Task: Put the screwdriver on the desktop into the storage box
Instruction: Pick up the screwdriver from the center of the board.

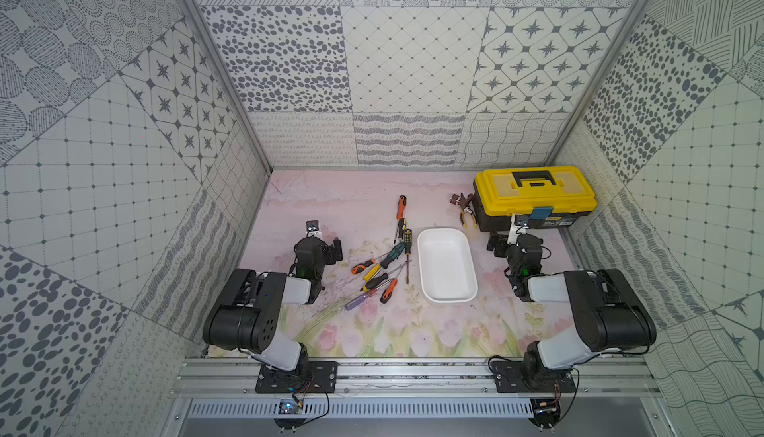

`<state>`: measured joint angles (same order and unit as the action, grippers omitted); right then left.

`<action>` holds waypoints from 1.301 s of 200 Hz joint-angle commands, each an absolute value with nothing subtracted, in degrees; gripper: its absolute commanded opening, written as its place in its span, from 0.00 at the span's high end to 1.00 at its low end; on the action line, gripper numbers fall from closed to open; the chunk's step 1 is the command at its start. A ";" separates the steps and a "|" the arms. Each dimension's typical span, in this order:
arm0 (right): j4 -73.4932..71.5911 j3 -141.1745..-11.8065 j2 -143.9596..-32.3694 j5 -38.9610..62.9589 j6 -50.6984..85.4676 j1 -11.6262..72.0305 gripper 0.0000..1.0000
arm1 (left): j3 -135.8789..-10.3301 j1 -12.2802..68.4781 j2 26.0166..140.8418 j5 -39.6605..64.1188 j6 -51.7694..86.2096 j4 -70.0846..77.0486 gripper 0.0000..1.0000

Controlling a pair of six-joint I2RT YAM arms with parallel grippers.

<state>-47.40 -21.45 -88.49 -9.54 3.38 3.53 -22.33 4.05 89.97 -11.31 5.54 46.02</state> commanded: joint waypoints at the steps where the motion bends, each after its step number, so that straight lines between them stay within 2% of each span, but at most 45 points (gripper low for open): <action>1: -49.81 -22.61 -89.12 -9.91 2.89 3.87 0.03 | -22.90 3.99 89.95 -11.89 5.24 49.34 0.01; 94: -49.91 -22.61 -89.17 -9.91 2.84 3.87 0.03 | -23.02 3.75 89.92 -11.34 5.27 48.94 0.01; 106: -46.36 -24.17 -86.32 -15.43 3.81 4.51 0.03 | -23.33 3.71 89.46 -12.02 4.81 48.76 0.01; 122: -24.34 -32.24 -76.20 -22.72 6.88 5.62 0.03 | -32.84 3.23 83.09 -15.26 7.79 26.30 0.01; 128: -16.04 -35.39 -72.58 -24.61 10.44 5.62 0.03 | -36.61 2.64 81.64 -16.01 8.73 20.41 0.05; 140: 1.95 -41.93 -65.18 -23.53 18.40 5.54 0.03 | -42.52 2.25 78.37 -19.96 14.84 10.20 0.06; 156: 4.65 -39.44 -58.93 -20.24 22.52 5.46 0.03 | -49.89 2.20 75.06 -19.70 26.08 -5.03 0.16; 165: 8.93 -36.75 -55.59 -24.74 35.65 3.89 0.03 | -53.24 2.29 73.71 -18.07 33.16 -13.81 0.22; 169: 11.02 -36.24 -54.16 -21.98 38.65 1.57 0.03 | -54.16 2.37 73.28 -16.43 36.23 -16.60 0.25; 178: 13.18 -35.89 -53.05 -7.74 40.69 -4.44 0.05 | -54.49 3.02 71.98 -11.80 42.81 -21.17 0.30; 186: 18.64 -38.34 -54.40 -3.59 40.76 -4.85 0.07 | -53.66 5.11 71.04 -8.08 46.45 -22.59 0.34; 204: 30.85 -46.27 -59.86 -5.76 36.86 3.14 0.07 | -51.86 15.36 69.38 -6.16 46.90 -23.46 0.39; 223: 40.27 -53.23 -62.78 -14.74 34.72 18.26 0.03 | -52.31 25.83 70.65 -8.21 43.17 -23.38 0.38; 237: 43.26 -55.70 -63.00 -18.69 36.49 27.72 0.03 | -55.74 27.12 74.94 -5.57 41.29 -22.20 0.37; 249: 43.90 -56.68 -63.39 -17.59 38.04 31.48 0.03 | -62.28 26.80 81.59 -3.56 38.94 -22.03 0.36; 260: 43.68 -57.22 -63.95 -16.70 39.27 34.39 0.09 | -71.99 26.89 89.76 -1.97 36.65 -24.71 0.37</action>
